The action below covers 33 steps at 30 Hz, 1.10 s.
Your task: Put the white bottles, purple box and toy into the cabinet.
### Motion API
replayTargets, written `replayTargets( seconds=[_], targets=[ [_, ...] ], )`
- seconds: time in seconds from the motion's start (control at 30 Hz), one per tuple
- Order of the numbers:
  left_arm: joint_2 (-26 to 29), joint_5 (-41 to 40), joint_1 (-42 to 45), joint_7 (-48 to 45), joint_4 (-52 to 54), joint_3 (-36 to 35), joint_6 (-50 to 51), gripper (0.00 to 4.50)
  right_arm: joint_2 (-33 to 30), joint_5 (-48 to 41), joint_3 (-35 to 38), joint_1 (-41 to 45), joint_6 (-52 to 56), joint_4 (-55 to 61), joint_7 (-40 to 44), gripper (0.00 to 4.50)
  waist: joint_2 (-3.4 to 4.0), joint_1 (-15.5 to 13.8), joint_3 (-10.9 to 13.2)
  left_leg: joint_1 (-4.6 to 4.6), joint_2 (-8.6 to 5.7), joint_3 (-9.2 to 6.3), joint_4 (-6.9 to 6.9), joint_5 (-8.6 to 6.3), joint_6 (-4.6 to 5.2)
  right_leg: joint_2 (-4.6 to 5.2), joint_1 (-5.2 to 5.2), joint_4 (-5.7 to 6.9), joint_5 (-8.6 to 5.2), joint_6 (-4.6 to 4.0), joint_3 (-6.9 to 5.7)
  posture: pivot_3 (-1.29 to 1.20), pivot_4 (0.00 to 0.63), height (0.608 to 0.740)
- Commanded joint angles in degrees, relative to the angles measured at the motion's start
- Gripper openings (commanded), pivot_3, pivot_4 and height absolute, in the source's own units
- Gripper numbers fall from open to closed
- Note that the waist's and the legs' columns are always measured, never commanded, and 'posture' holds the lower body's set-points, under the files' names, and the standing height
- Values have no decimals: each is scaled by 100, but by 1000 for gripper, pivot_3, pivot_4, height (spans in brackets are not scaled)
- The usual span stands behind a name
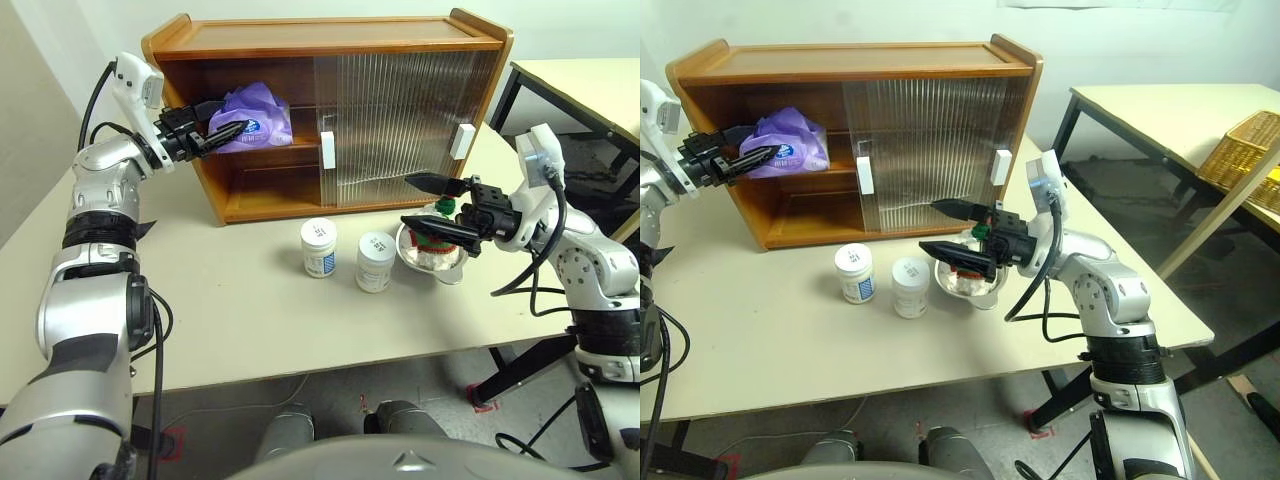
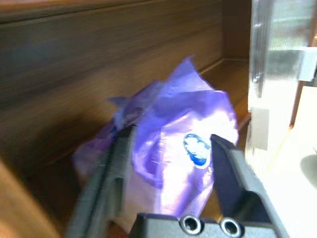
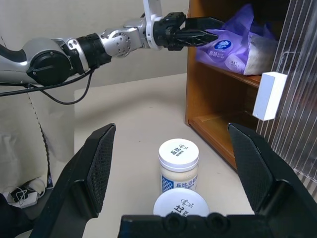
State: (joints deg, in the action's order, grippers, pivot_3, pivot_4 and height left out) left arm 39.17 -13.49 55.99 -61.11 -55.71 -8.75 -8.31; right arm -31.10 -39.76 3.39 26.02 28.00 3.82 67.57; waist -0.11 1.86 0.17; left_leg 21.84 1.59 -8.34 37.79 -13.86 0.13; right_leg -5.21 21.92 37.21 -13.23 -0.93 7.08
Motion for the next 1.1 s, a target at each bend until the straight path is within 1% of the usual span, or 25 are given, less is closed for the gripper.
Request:
replayTargets(
  seconds=[0.03, 0.07, 0.2, 0.37, 0.5, 0.77, 1.03, 1.1],
  targets=[
    [-20, -125, -89, -42, 266, -125, 134, 4284, -25, -14, -13, 19, 40, 23, 17, 4500, 1, 10, 1, 2, -1, -3, -1, 0, -1, 0, 3, 0, 0, 0, -1, -71, 0, 740],
    [-21, -176, -150, -55, 383, -151, 189, 4475, -23, -11, -19, 26, 39, 14, 23, 4500, 2, 15, 1, 3, -1, -6, -3, 0, -1, 0, 5, 0, 0, 0, -2, -70, 0, 740],
    [10, -321, -505, -31, 954, -232, 430, 4475, -15, -10, -39, 41, 49, 3, 43, 4500, 3, 23, 2, 7, -2, -3, -9, 1, -8, -3, 11, -2, -6, 6, -2, -62, 0, 740],
    [106, -555, -1182, 122, 1885, -382, 849, 4475, -4, -8, -69, 87, 74, -26, 83, 4500, 5, 17, 3, 6, -8, 2, -12, 7, -40, -13, 9, -1, -19, 15, -3, -47, 0, 740],
    [163, -673, -1507, 225, 2438, -464, 1144, 4475, -6, 8, -82, 140, 75, -86, 131, 4500, 4, 16, 3, 6, -19, 4, -10, 13, -54, -11, 6, -1, -20, 18, 0, -40, 0, 740],
    [207, -868, -1951, 465, 3312, -587, 1624, 4475, -13, 34, -95, 177, 60, -163, 216, 4500, 3, -16, 4, 8, -24, 0, -10, 6, -74, 19, 8, -2, -27, 25, 6, -34, 0, 740],
    [145, -1184, -2313, 774, 4167, -764, 2068, 4475, -25, 37, -93, 148, 72, -166, 243, 4500, 3, -15, 4, 12, -20, -1, -12, -3, -88, 15, 15, -2, -36, 18, 5, -36, 0, 740],
    [67, -1342, -2429, 899, 4565, -790, 2246, 4475, -30, 42, -96, 134, 72, -161, 242, 4500, 2, -15, 3, 12, -20, 1, -11, -3, -88, 13, 13, -2, -36, 19, 6, -36, 0, 740]
  ],
)
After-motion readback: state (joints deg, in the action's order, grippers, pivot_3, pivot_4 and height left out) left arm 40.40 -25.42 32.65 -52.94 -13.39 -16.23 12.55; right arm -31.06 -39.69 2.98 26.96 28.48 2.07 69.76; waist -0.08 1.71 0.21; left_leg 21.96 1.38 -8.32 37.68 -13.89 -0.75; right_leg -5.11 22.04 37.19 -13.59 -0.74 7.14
